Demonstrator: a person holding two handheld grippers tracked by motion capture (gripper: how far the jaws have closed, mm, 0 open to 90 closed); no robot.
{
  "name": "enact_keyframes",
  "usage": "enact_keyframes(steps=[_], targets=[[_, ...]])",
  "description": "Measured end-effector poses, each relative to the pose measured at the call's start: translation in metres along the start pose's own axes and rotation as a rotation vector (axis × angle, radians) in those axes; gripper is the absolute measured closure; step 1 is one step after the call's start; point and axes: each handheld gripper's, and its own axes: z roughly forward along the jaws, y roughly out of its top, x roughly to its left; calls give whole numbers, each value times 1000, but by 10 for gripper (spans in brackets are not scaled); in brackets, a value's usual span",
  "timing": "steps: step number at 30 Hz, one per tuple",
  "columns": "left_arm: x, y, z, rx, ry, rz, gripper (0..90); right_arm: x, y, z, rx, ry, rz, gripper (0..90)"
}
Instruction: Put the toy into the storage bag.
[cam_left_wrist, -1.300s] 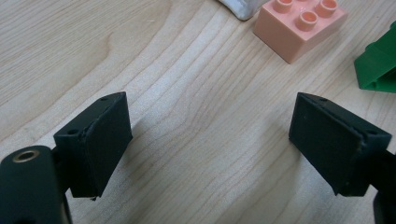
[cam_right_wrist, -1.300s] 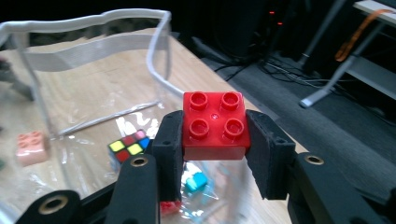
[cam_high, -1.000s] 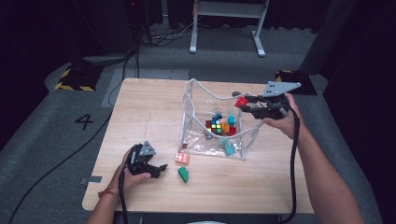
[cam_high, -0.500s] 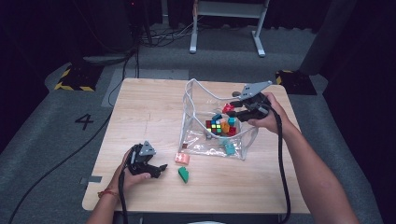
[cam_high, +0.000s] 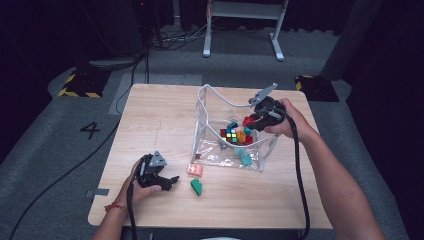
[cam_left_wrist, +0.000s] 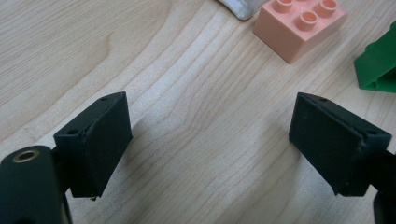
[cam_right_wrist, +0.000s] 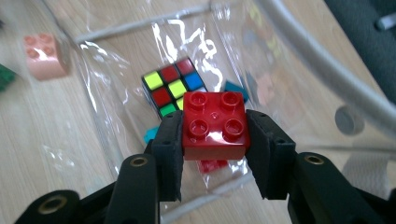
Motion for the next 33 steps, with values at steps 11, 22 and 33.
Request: enact_keyframes(steps=[11,22,33], targets=[[0,0,0,1,0,2,132,-11,-19,-5,103,-34,36,597],[0,0,0,1,0,2,132,-9,-27,-20,-10,-44,31,585],[0,0,0,0,0,0,132,0,-49,-54,-237,-92,119,467]])
